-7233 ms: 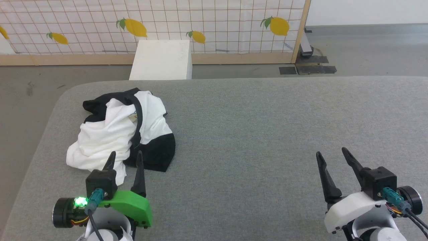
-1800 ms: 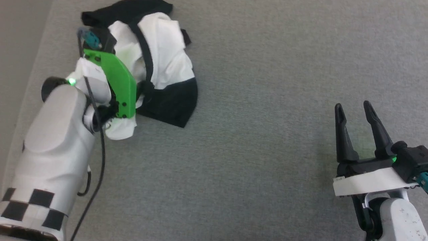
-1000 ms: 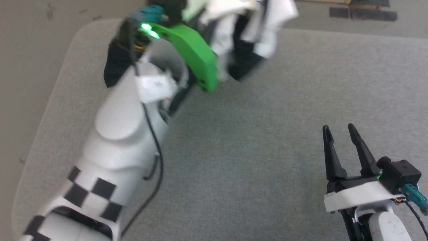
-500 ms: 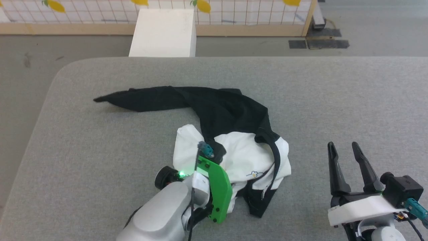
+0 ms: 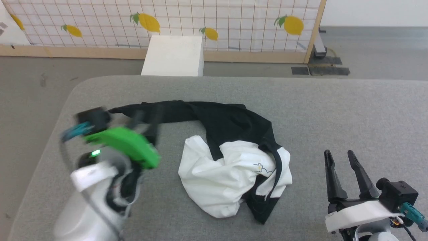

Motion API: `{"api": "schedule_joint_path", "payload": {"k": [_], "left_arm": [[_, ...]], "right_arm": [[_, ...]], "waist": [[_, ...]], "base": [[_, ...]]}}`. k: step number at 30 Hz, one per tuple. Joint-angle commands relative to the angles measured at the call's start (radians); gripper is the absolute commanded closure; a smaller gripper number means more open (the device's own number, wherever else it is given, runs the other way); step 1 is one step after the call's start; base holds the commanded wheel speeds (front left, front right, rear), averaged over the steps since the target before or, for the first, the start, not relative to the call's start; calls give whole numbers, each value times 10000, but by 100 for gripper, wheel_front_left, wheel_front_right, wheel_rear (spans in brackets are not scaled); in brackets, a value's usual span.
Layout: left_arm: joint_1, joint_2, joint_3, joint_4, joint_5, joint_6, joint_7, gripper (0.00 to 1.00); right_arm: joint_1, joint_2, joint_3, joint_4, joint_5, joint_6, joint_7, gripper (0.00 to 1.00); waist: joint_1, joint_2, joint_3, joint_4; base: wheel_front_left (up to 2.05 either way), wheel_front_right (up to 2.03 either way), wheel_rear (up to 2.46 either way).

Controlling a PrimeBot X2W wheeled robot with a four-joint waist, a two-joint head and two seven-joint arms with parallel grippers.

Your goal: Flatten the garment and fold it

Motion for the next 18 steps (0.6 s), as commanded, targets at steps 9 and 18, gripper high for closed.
{"api": "schedule_joint_path", "payload": {"k": [9, 18], "left_arm": [[2763, 822, 830, -999, 2270, 1044, -3405, 0], [4244, -477, 1786, -2475, 4315, 337, -3494, 0]], "right_arm": [[77, -8, -99, 359, 87, -15, 956, 0], [-533, -8, -175, 553, -101, -15, 2404, 0]], "waist": [[1, 0, -390, 116], [1, 0, -60, 359]], "base": [[0, 0, 0], [0, 0, 0]]}}
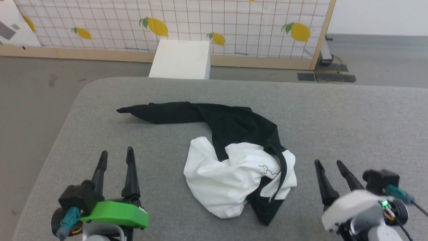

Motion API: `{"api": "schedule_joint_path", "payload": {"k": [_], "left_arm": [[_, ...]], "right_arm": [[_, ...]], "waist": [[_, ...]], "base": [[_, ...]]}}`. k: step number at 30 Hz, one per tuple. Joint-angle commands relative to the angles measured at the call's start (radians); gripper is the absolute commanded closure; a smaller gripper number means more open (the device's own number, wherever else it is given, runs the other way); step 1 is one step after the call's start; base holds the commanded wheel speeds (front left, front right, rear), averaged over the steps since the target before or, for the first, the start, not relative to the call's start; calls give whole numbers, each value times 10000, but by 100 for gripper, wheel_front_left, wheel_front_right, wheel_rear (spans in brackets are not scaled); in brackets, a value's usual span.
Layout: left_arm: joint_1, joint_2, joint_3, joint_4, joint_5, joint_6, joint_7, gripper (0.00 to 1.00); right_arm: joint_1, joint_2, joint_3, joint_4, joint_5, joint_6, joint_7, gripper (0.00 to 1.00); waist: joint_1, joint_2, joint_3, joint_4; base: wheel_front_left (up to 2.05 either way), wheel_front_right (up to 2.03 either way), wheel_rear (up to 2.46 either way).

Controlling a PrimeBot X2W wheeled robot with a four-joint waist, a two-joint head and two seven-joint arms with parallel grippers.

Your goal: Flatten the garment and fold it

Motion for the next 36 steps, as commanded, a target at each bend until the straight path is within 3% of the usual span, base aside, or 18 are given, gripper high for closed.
{"api": "schedule_joint_path", "payload": {"k": [1, 5, 14, 20, 26, 29, 32, 36], "left_arm": [[120, -183, 141, -53, 234, -173, -44, 0], [22, -674, 441, -132, 692, -631, -45, 0], [-718, -1379, 504, -35, 1416, -1591, -46, 0], [-1048, -1640, 617, 177, 1512, -1953, -46, 0], [-1108, -1744, 725, 233, 1623, -2063, -47, 0], [-1099, -1762, 785, 283, 1626, -2105, -47, 0], [-1103, -1770, 813, 343, 1659, -2159, -47, 0], [-1030, -1776, 889, 367, 1733, -2192, -47, 0]], "right_arm": [[-552, -4, -23, 107, -153, -15, 385, 0], [-2326, -4, 62, 796, -662, -15, 2109, 0], [-6373, -4, 158, 3995, -2909, -15, 6107, 0], [-7127, -4, 365, 5377, -3827, -15, 6724, 0], [-7039, -4, 365, 6267, -4215, -15, 7097, 0], [-7199, -4, 343, 6285, -3961, -15, 6704, 100], [-7406, -4, 83, 6122, -3454, -15, 5986, 100], [-7404, -5, -1405, 5606, -2252, -15, 4507, 100]], "waist": [[1, -1, 212, 105], [1, -1, 669, 237], [1, -1, 1849, 1190], [1, -1, 2453, 1736], [1, -1, 2532, 1828], [1, -1, 2442, 1667], [1, -1, 2268, 1465], [1, -1, 1856, 1133]], "base": [[0, 0, 0], [0, 0, 0], [0, 0, 0], [0, 0, 0], [0, 0, 0], [0, 0, 0], [0, 0, 0], [0, 0, 0]]}}
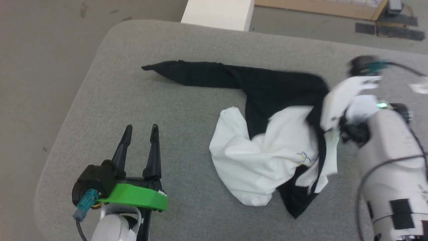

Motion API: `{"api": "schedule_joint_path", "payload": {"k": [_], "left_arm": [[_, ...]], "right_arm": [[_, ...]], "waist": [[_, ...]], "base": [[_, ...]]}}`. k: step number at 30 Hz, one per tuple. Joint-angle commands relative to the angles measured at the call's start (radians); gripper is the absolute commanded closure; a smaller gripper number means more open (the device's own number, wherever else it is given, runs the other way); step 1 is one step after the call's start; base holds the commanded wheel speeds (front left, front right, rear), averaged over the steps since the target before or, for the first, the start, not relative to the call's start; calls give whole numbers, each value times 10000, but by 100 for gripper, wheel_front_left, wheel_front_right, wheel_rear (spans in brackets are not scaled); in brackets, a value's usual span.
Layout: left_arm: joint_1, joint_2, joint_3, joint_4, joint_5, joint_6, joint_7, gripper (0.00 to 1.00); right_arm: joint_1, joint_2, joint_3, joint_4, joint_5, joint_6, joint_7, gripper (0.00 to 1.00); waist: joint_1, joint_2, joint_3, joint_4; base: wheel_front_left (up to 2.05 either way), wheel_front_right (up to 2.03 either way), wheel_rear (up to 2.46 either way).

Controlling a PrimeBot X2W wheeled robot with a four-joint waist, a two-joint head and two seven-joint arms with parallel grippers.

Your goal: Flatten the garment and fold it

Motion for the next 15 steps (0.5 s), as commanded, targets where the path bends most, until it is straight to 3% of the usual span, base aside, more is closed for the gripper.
{"api": "schedule_joint_path", "payload": {"k": [1, 8, 13, 15], "left_arm": [[4, -41, 31, 3, 46, -8, -47, 0], [441, -43, -5, 103, 36, -11, -47, 0], [655, -44, -10, 227, 31, -27, -47, 0], [715, -44, 13, 277, 10, -20, -47, 0]], "right_arm": [[13, -49, -588, -263, 243, -15, -481, 100], [2091, -160, -2956, -2283, 709, -15, -1463, 100], [5039, -71, -3999, -4183, 986, -15, -611, 100], [5940, -56, -3969, -4479, 1457, -15, -159, 100]], "waist": [[-1, 0, -480, -471], [-1, 0, -1019, -1106], [-1, 0, -1278, -1425], [-1, 0, -1347, -1559]], "base": [[0, 0, 0], [0, 0, 0], [0, 0, 0], [0, 0, 0]]}}
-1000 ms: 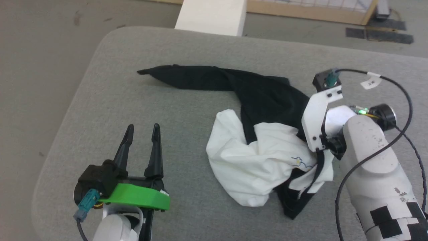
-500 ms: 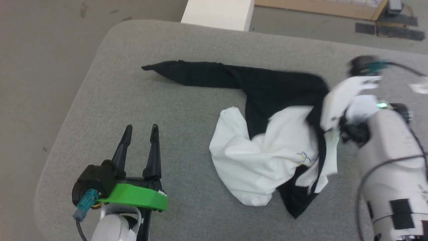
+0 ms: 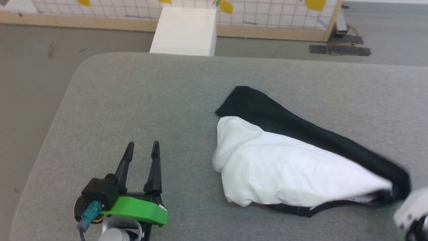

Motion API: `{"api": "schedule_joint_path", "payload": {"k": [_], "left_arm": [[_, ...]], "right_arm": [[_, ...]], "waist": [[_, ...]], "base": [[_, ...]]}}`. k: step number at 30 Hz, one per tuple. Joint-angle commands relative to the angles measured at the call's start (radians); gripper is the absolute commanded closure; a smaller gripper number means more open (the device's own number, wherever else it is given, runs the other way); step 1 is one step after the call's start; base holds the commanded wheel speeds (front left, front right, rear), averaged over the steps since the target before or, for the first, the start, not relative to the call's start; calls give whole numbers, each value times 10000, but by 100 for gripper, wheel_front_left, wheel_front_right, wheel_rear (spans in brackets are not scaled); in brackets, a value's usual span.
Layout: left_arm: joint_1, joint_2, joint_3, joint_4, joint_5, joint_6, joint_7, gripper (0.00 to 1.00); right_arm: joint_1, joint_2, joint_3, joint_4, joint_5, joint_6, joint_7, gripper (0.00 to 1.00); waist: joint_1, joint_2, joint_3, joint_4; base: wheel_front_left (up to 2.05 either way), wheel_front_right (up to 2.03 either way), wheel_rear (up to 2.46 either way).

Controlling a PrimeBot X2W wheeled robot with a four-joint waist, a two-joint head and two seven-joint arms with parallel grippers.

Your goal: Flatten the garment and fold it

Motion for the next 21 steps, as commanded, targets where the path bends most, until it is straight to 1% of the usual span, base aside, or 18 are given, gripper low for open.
{"api": "schedule_joint_path", "payload": {"k": [1, 3, 4, 6, 9, 10, 12, 13, 16, 18, 21], "left_arm": [[161, -33, 22, 51, 7, -7, -47, 0], [232, -33, 29, 206, -52, -15, -47, 0], [243, -33, 12, 301, -89, -25, -47, 0], [229, -33, -45, 492, -241, -38, 27, 0], [43, -33, -341, 581, -823, -106, 352, 0], [-232, -33, -717, 604, -951, -216, 750, 0], [-688, -33, -1276, 631, -1042, -370, 1425, 0], [-973, -32, -1611, 665, -1131, -436, 1927, 0], [-1745, 95, -2671, 975, -1407, -550, 3948, 0], [-2141, 266, -3181, 1226, -1501, -570, 5388, 0], [-2607, 516, -3699, 1512, -1365, -527, 7238, 0]], "right_arm": [[425, 34, 195, -79, 544, -15, 261, 100], [860, 36, 506, -201, 1149, -15, 274, 100], [958, 37, 703, -325, 1479, -15, 87, 0], [1034, 38, 1055, -652, 1850, -15, -420, 0], [1058, 39, 1165, -1312, 1981, -15, -1437, 0], [1074, 39, 1121, -1612, 2003, -15, -1870, 0], [1071, 40, 1160, -1907, 2022, -15, -2238, 0], [1062, 40, 1185, -2055, 2011, -15, -2408, 0], [1023, 40, 1261, -2273, 1991, -15, -2578, 0], [992, 40, 1344, -2311, 1991, -15, -2572, 0], [987, 40, 1450, -2320, 2010, -15, -2559, 0]], "waist": [[0, 0, -281, -367], [0, 0, -352, -529], [0, 0, -370, -600], [0, 0, -460, -694], [0, 0, -543, -667], [0, 0, -554, -590], [0, 0, -594, -551], [0, 0, -612, -545], [0, 0, -643, -571], [0, 0, -619, -653], [0, 0, -514, -771]], "base": [[0, 0, 0], [0, 0, 0], [0, 0, 0], [0, 0, 0], [0, 0, 0], [0, 0, 0], [0, 0, 0], [0, 0, 0], [0, 0, 0], [0, 0, 0], [0, 0, 0]]}}
